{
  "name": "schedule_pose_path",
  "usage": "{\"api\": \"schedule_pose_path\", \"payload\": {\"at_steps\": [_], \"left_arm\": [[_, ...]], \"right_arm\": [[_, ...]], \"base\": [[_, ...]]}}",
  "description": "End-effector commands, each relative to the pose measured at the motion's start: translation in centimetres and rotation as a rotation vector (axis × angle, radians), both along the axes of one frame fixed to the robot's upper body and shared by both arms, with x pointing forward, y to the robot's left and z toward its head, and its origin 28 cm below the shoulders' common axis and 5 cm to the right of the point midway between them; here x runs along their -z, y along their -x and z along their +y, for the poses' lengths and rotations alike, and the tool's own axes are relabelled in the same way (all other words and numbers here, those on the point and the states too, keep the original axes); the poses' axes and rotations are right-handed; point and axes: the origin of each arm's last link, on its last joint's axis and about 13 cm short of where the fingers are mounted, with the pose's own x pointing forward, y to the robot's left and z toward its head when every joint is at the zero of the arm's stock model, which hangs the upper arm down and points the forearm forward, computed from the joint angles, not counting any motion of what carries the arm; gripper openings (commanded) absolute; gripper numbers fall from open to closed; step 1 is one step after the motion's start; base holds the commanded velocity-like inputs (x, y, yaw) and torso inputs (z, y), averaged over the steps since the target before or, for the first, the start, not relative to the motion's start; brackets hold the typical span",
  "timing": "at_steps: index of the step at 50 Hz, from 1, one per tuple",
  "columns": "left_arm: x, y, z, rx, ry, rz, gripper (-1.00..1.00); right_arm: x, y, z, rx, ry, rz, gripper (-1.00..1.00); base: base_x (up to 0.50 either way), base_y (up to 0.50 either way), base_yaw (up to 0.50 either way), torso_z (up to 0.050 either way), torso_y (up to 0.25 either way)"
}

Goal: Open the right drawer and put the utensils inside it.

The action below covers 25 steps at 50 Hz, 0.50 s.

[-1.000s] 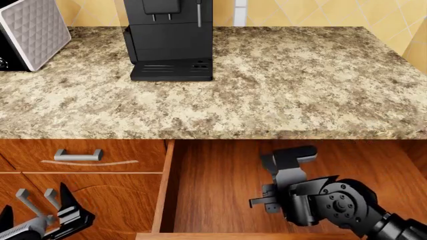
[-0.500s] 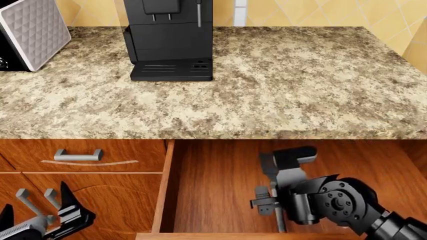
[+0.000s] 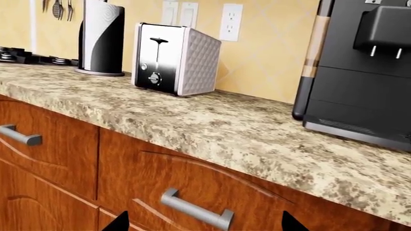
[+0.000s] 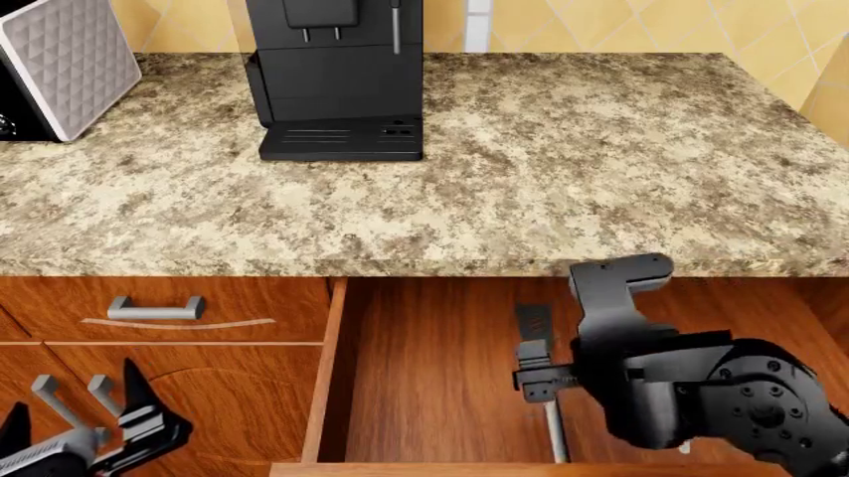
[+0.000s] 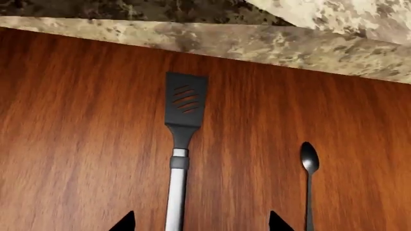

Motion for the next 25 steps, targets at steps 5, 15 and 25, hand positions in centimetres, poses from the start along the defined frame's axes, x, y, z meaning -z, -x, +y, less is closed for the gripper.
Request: {"api": "schedule_pose_path", "payload": {"at_steps": [5,15,25], "left_arm": [[-0.1,-0.3,-0.2,0.011,-0.007,0.002,1.00],[-0.4,0.1,-0.3,0.026,-0.008,-0.013,1.00],[-0.4,0.3,-0.2,0.017,-0.007,-0.016,1.00]], "right_arm": [[-3.9,3.4,-0.6,-0.022,-0.032,-0.161,1.00],[-6.9,5.5,-1.7,0.019,-0.044,-0.282,1.00],[-9.2,7.3,-2.5,0.045,-0.056,-0.380,1.00]], "base": [[0.00,0.00,0.00,0.000,0.000],[0.00,0.00,0.00,0.000,0.000],[0.00,0.00,0.00,0.000,0.000]]}}
